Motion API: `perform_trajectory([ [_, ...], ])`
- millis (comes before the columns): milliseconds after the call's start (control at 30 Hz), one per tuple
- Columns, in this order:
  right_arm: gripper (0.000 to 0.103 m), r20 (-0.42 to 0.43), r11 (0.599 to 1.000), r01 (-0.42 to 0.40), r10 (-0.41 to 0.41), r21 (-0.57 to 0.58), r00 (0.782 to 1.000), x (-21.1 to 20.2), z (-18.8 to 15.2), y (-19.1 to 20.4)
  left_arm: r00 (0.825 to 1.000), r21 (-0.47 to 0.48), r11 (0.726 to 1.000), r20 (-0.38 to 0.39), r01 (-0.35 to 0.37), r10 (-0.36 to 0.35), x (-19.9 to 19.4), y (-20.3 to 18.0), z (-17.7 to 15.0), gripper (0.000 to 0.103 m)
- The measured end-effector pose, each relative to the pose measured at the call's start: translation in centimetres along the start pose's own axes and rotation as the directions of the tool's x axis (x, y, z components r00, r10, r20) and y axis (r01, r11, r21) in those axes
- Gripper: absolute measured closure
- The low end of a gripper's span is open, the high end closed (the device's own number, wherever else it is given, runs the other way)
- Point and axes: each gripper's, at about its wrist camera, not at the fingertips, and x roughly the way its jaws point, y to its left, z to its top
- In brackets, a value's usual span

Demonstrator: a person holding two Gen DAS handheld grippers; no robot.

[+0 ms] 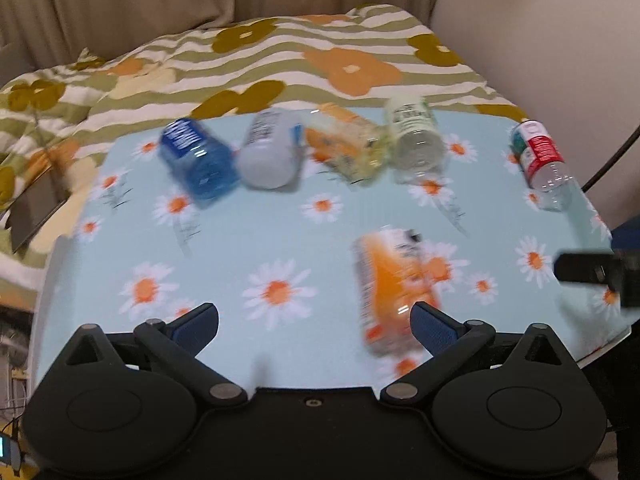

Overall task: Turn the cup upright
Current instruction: 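Lift the orange cup with the left tool and set it down near the right tool, then grasp the orange cup with the right tool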

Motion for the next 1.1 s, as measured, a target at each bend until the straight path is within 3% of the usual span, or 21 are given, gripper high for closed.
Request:
perform_trajectory([
  [233,0.0,-0.177,0.996,-0.084,0.086,0.019,0.981,5.9,3.9,4.1,1.0,-0.053,0.999,-0.029,0.009,-0.01,0.2,5.6,-2.0,0.0],
  [467,0.0,-0.305,0.983,-0.091,0.136,0.156,0.943,11.8,5.4,5.1,0.995,-0.135,0.991,-0.098,-0.001,-0.013,1.7,10.4,-3.7,0.0],
  [633,0.012,-0.328,0.97,-0.09,0.163,0.227,0.931,13.7,5.5,5.2,0.993,-0.149,0.989,-0.117,-0.009,-0.008,2.1,12.3,-4.3,0.0],
  [700,0.027,-0.335,0.965,-0.09,0.172,0.245,0.926,14.3,5.3,5.3,0.991,-0.157,0.987,-0.132,-0.022,0.001,2.4,12.9,-4.3,0.0],
  [767,0.033,-0.336,0.96,-0.097,0.185,0.261,0.924,14.6,5.1,5.2,0.991,-0.171,0.985,-0.137,-0.025,0.001,2.6,13.6,-4.3,0.0],
  [1100,0.036,-0.308,0.962,-0.103,0.181,0.252,0.934,14.1,4.7,5.5,0.992,-0.171,0.985,-0.128,-0.02,-0.002,2.4,14.6,-3.9,0.0],
])
